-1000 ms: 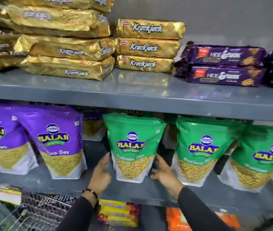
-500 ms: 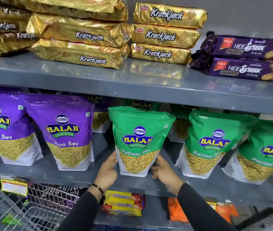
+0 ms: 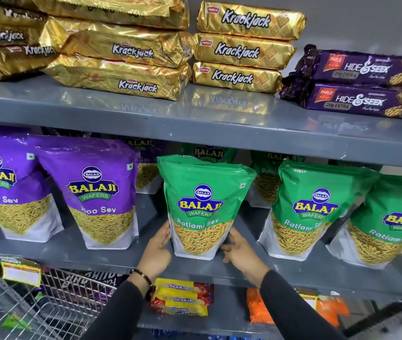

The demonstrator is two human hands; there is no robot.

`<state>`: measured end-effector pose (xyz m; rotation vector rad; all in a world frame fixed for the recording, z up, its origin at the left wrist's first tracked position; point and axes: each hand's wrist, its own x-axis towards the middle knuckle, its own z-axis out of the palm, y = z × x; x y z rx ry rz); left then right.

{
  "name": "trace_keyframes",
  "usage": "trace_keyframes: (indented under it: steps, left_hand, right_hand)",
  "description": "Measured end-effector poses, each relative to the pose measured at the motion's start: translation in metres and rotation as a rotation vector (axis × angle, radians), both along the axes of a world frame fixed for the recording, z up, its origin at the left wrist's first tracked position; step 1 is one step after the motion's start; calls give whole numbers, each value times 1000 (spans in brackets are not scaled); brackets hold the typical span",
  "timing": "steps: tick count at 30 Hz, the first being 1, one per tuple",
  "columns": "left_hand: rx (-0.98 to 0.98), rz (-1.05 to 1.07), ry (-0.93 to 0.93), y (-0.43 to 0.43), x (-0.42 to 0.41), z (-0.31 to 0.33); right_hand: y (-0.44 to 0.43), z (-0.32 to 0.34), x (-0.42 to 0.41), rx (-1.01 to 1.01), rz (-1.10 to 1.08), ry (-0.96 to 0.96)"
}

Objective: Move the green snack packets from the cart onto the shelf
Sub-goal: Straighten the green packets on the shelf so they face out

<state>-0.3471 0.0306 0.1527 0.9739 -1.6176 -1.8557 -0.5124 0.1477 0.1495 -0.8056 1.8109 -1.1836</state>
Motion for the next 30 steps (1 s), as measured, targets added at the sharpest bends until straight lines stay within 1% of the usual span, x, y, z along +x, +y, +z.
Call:
trace_keyframes:
  steps: [10,12,14,15,17,18,19,20,21,23,25,27,28,30]
  left_hand:
    - [-6,53,-11,3,0,-4]
    - [-44,107,0,2,-1,-10]
    - [-151,260,-2,5,-3,-11]
    - [-217,365,-13,10,-5,-9]
    - [-381,581,-17,27,-12,3]
    - [-462,649,2,41,-17,12]
    - [-547,668,31,58,-23,21]
    - [-631,634,53,75,-32,27]
    - [-701,551,73,93,-45,30]
    - [-733,312,71,116,-73,26]
    - [-614,132,55,127,-106,16]
    - [-417,18,46,130,-142,7]
    - [-316,-13,27,127,-151,4]
    - [-185,-86,-18,126,-171,2]
  right_hand:
    - [-2,-2,-5,-29,60,-26]
    - [1,-5,-8,-46,79,-26]
    - [10,-9,-15,-98,45,-9]
    - [17,-12,-21,-130,-6,-3]
    - [37,-15,-36,-209,-144,3]
    - [50,-16,-46,-260,-224,-7]
    - [64,-16,-55,-303,-309,-28]
    - [79,-18,-64,-343,-395,-41]
    - [97,-17,-76,-378,-471,-46]
    - [123,-18,-98,-410,-572,-42]
    - [140,-22,-127,-450,-654,-81]
    - [153,-24,-155,-434,-652,-148]
    - [154,-26,-163,-396,-609,-142]
    - [161,-28,-177,-322,-457,-86]
